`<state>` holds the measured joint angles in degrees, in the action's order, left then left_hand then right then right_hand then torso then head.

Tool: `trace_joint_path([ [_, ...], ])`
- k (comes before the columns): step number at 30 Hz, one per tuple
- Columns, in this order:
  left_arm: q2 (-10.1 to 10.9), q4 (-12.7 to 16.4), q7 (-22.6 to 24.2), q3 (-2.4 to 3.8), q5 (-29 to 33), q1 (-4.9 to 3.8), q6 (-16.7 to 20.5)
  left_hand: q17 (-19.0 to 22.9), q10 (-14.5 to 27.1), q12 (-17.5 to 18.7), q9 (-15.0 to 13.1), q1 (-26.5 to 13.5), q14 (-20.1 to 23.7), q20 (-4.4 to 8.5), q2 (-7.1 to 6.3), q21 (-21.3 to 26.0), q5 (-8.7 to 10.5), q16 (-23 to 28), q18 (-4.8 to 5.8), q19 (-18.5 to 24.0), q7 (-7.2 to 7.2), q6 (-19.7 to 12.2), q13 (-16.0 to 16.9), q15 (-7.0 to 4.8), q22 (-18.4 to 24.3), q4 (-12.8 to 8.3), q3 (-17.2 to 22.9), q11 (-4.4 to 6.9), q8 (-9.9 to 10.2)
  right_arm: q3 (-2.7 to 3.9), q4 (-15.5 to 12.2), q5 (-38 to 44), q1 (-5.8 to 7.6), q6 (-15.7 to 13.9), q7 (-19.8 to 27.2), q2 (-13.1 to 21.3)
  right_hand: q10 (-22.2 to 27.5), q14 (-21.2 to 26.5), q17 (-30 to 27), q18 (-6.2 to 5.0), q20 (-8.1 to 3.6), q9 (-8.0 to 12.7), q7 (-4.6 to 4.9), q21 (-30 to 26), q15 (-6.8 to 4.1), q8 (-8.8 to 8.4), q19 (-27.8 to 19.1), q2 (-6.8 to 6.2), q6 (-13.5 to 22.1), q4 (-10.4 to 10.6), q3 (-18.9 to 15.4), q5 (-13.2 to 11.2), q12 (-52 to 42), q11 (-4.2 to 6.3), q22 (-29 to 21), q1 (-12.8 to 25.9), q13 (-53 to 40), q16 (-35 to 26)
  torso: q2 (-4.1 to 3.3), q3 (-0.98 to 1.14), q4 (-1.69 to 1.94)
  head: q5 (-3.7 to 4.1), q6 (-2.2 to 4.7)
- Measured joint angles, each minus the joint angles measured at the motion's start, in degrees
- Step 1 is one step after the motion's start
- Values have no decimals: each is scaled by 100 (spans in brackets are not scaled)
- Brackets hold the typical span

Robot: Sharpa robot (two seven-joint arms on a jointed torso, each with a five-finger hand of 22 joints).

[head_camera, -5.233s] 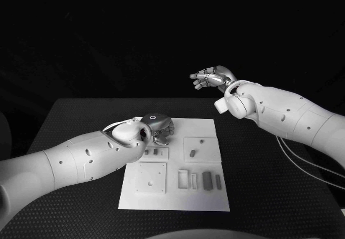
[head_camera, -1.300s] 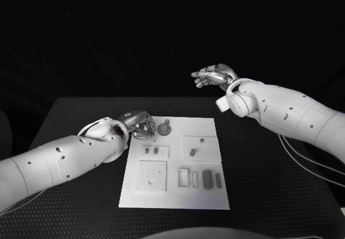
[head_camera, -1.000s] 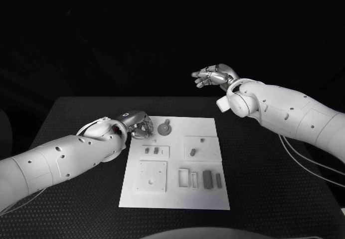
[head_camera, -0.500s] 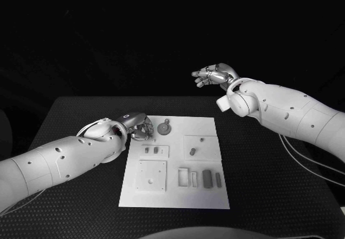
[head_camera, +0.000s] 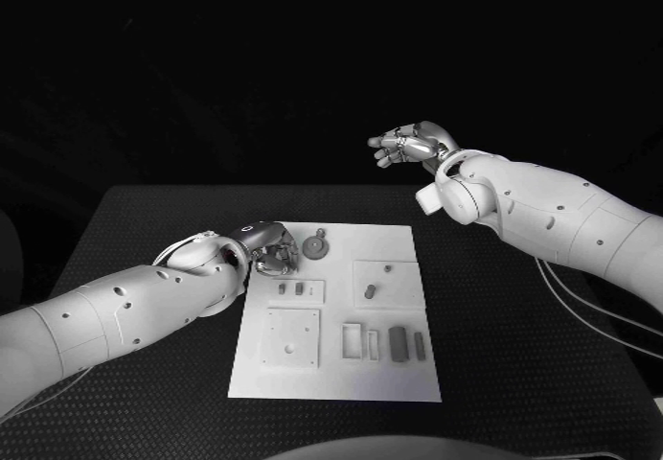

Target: Assemble the parts on the task board

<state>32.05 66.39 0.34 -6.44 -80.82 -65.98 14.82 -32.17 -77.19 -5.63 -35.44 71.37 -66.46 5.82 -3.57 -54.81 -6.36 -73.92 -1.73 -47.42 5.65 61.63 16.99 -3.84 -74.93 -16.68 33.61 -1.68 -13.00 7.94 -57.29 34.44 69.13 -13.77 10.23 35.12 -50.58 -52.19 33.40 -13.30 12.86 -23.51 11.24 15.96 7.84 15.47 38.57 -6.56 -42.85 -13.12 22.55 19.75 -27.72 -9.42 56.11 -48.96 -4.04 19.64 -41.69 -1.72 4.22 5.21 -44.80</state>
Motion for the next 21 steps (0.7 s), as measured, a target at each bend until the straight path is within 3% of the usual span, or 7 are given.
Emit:
trace_joint_path([
  [6, -10, -48, 2, 1, 3, -3, -13, 0, -58, 9, 5, 11, -46, 0, 11, 0, 0, -22, -2, 0, 8, 8, 80, -72, 0, 0, 0, 58, 1, 0, 1, 0, 0, 0, 0, -10, 0, 0, 0, 0, 0, 0, 0, 0, 0, 0, 0, 0, 0, 0, 0, 0, 0, 0, 0, 0, 0, 0, -2, 3, -3, 14, -2],
  [21, -111, -191, -10, 9, 1, 42, -18, 0, -59, 8, -2, 34, -47, -21, 33, -21, -1, -22, -2, -20, 15, -4, 46, -72, 1, -2, 1, 59, 19, 0, 7, 0, 0, 1, 0, -23, 0, 0, 4, 0, 0, 5, 0, -22, 0, 0, 0, 0, 0, 0, 0, 0, 0, 0, 4, 0, 0, 0, -2, 5, -2, 37, -14],
])
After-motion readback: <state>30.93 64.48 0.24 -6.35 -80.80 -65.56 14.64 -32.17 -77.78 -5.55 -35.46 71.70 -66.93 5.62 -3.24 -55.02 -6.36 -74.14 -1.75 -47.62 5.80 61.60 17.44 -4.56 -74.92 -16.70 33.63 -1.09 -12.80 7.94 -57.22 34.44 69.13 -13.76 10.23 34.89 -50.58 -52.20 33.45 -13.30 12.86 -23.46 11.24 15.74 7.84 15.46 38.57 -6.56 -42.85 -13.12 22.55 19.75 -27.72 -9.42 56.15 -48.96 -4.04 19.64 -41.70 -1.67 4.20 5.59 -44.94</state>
